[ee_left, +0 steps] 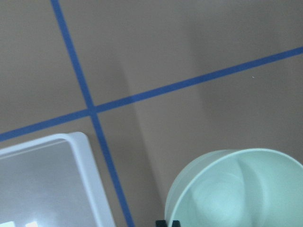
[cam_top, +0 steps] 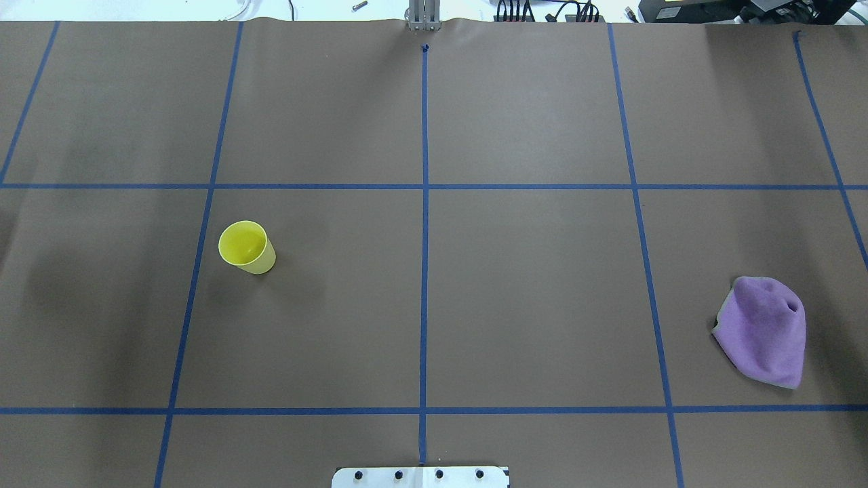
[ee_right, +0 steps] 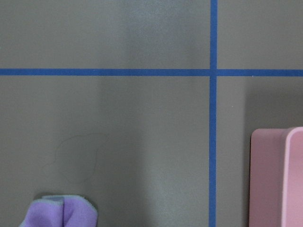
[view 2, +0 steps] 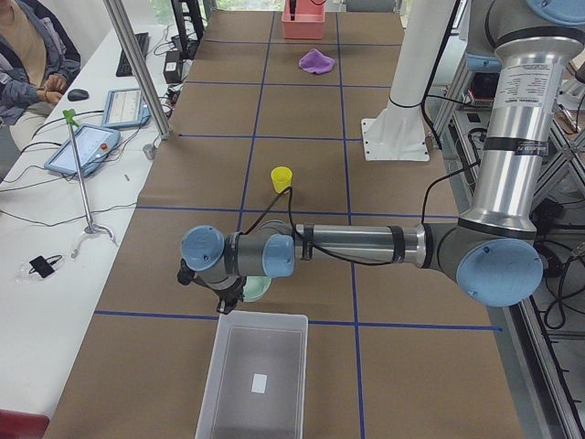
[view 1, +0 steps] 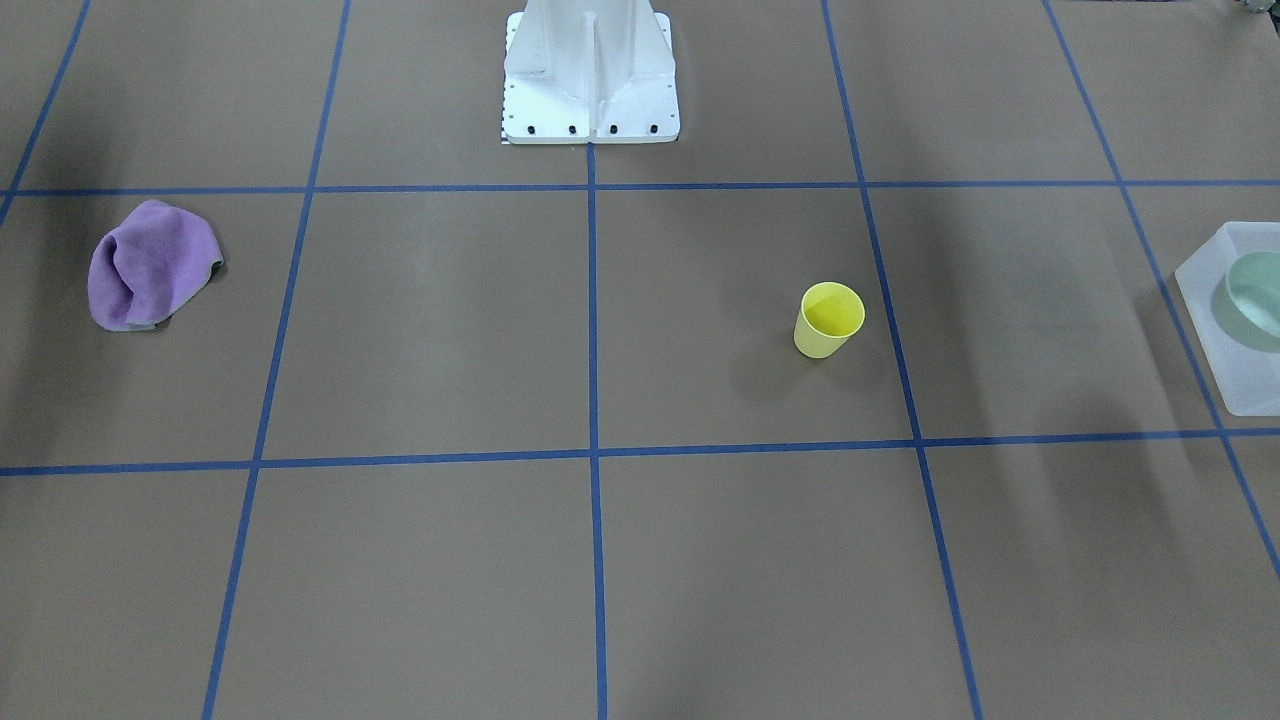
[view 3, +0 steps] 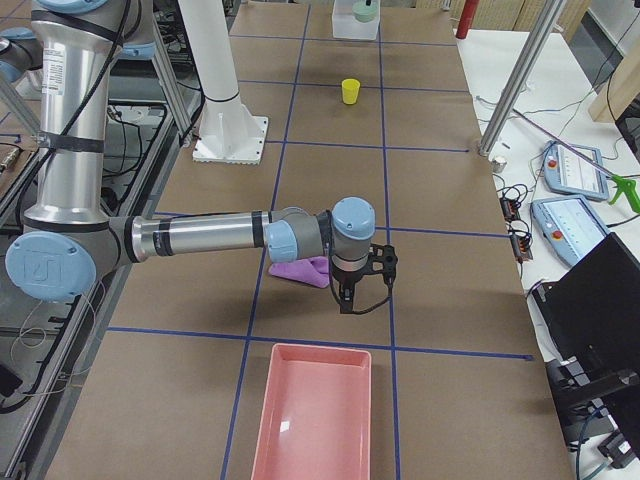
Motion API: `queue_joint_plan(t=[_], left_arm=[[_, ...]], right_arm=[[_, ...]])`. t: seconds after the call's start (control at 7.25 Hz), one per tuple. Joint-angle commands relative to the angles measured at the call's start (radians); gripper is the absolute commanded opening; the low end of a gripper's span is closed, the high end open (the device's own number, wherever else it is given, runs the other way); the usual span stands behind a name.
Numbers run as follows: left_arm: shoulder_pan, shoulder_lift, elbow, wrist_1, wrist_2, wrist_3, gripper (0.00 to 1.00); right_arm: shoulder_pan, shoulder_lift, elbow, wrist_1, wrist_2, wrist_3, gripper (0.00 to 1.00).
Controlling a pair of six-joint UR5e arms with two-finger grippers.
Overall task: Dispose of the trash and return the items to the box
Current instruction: 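Lift the green bowl with the left gripper and lower it into the clear bin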
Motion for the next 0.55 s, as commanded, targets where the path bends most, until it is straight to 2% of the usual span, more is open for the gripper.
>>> queue_joint_plan(t=[0.0,0.28,0.41], left_arm=[[-0.078,-0.026,0.145,-0.019,0.003,0.148,0.00],[-0.092,-0.031,0.356,-0.243,0.021,0.151,0.00],[-0.092,-0.041,0.431,-0.311,0.023,0.150,0.00]], right_arm=[[-0.057,0.001,0.000,0.086,-0.001,0.139,1.00],[-0.096,0.001,0.000,0.137,-0.001,0.222,1.00],[-0.105,0.001,0.000,0.138,-0.001,0.227,1.00]])
